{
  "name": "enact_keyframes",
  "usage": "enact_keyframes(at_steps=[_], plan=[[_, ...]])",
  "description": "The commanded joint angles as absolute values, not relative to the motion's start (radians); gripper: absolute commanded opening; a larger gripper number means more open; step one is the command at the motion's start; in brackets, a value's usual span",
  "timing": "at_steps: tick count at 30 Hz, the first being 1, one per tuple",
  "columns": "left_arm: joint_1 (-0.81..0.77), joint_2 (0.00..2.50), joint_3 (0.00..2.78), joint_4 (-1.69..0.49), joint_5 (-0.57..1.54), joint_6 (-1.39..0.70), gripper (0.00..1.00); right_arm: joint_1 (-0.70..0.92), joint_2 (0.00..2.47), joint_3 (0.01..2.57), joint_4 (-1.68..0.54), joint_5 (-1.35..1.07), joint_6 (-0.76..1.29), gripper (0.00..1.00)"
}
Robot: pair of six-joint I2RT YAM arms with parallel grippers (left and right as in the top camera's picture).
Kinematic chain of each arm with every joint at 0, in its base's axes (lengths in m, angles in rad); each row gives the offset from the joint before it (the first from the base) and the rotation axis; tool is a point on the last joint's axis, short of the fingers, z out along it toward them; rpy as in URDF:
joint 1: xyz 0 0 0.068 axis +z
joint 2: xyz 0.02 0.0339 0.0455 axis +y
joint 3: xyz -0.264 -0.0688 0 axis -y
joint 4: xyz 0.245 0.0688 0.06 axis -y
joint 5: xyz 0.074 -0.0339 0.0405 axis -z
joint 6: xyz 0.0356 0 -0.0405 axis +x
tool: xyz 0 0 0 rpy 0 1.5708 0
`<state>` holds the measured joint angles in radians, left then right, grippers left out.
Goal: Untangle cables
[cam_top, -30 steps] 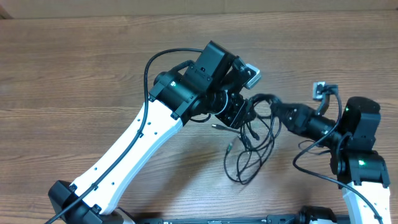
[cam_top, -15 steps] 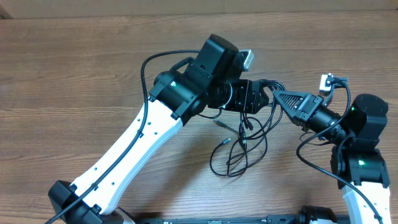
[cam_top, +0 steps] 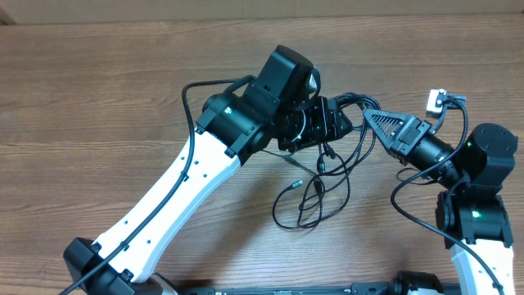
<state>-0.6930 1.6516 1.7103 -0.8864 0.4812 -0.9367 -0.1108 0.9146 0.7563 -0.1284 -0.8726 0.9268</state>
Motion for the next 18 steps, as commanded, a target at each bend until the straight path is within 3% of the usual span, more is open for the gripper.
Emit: enact_keyframes(at_steps=[1,6,18], plan=[[-0.689,1.634,1.736,-0.885,0.454,-1.027,0.6,-0.113,0.913,0.754,-0.087,-0.905,0.957,0.04],[-0.696,1.634,1.736,-0.883,0.411,-1.06,0.52,-0.113,0.913,0.754,-0.023,-0.975,1.005,0.04],[-0.696,1.634,1.736,-0.856,0.421,-1.172,0.54,-0.113,0.913,0.754,0.012,-1.011,1.037,0.04]])
